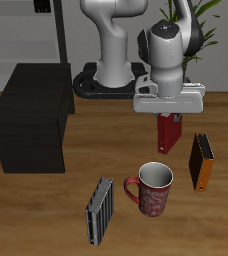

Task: Place the red book upright on top of the shelf

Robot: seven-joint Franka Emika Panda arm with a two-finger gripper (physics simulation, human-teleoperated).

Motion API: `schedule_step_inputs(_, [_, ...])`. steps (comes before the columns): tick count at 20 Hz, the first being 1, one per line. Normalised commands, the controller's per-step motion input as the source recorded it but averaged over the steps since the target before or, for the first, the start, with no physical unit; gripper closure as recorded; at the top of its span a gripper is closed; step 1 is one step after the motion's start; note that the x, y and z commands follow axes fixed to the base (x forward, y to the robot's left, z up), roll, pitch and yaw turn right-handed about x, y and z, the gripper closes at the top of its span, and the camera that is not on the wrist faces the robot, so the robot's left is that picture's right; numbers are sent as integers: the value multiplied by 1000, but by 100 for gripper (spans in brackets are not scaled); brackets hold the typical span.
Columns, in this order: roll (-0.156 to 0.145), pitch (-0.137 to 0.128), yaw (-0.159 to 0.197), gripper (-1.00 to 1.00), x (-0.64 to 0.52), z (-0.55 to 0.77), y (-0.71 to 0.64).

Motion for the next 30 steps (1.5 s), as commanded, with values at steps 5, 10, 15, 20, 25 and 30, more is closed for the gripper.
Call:
schedule_step_inputs(5, [21, -19, 114, 100, -48, 492, -485])
schedule_step_inputs(10, [17, -9, 120, 100, 2, 491, -586])
schedule_step_inputs(15, [20, 14, 100, 100, 7, 399, -645])
schedule_step_inputs(20, [-63, -52, 38, 100, -52, 438, -726])
schedule_step_inputs(25, [-22, -7, 17, 100, -82, 357, -732])
schedule_step_inputs(30, [-12, -26, 7, 100, -139, 260, -537])
